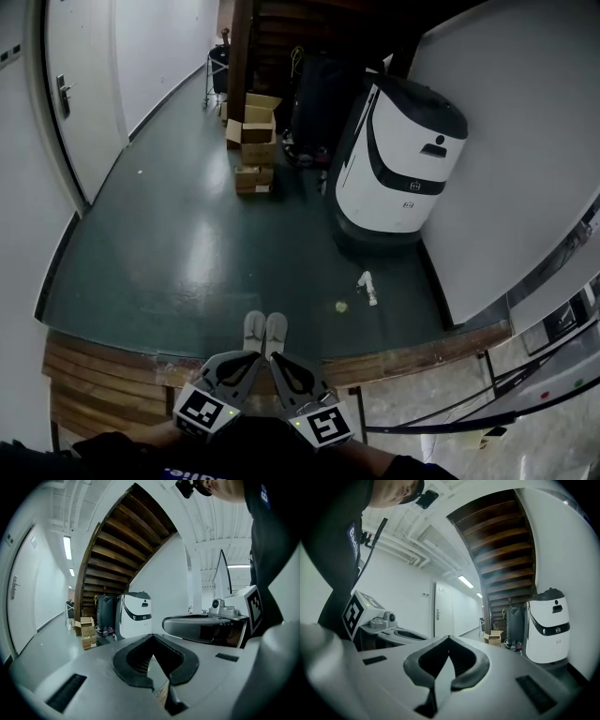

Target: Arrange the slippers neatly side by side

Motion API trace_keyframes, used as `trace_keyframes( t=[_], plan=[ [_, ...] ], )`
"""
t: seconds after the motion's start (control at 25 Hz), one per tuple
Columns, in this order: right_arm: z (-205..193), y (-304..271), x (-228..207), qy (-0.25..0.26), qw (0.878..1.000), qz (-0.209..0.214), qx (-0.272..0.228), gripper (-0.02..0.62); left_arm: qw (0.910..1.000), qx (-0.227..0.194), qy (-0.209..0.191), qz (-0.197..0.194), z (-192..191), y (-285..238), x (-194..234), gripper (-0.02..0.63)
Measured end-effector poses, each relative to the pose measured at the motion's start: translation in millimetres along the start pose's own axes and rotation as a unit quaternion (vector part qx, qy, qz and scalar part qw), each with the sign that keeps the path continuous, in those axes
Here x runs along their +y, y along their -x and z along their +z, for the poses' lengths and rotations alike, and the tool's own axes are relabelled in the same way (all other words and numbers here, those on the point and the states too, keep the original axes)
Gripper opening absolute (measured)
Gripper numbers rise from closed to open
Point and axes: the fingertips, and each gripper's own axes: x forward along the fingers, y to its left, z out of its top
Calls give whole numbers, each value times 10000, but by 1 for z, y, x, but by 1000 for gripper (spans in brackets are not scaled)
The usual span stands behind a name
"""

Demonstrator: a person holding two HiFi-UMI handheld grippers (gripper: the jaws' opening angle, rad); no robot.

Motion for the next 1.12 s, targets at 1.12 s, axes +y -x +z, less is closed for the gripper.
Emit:
trace_keyframes(
  t=[1.12],
  plan=[
    [-12, 8, 16, 127, 9996, 110, 248, -2, 9999, -48, -121, 67, -4, 16, -14, 0]
  ],
)
